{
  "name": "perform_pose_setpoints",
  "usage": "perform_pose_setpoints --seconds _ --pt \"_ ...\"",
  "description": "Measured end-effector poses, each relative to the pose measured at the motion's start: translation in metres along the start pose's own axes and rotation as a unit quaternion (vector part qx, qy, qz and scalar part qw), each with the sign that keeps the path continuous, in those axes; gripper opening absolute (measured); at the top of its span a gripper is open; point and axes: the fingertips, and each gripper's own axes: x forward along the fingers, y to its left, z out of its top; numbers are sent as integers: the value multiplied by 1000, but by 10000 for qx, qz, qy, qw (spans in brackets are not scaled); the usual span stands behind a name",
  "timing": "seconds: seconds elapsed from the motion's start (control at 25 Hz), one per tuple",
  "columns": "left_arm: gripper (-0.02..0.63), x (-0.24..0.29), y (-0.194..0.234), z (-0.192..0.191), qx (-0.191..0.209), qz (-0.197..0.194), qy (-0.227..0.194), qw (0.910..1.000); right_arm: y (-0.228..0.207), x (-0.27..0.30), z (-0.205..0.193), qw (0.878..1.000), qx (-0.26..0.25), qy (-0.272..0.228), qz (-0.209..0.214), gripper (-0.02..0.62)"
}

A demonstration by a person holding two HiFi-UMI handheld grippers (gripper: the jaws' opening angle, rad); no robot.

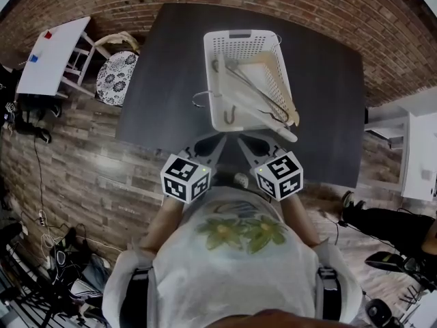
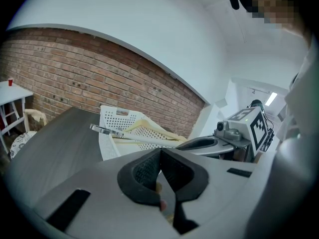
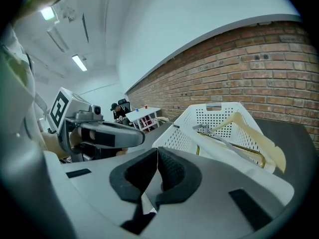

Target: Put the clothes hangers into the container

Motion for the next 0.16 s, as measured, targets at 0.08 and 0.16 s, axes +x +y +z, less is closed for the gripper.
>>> perform_pose_setpoints --seconds 0.08,0.16 --pt "29 0 -1 -3 -3 -35 51 10000 2 2 -2 10000 -4 17 10 32" --pt "29 0 -2 -7 -4 -77 112 9999 5 4 -3 10000 -11 30 21 32"
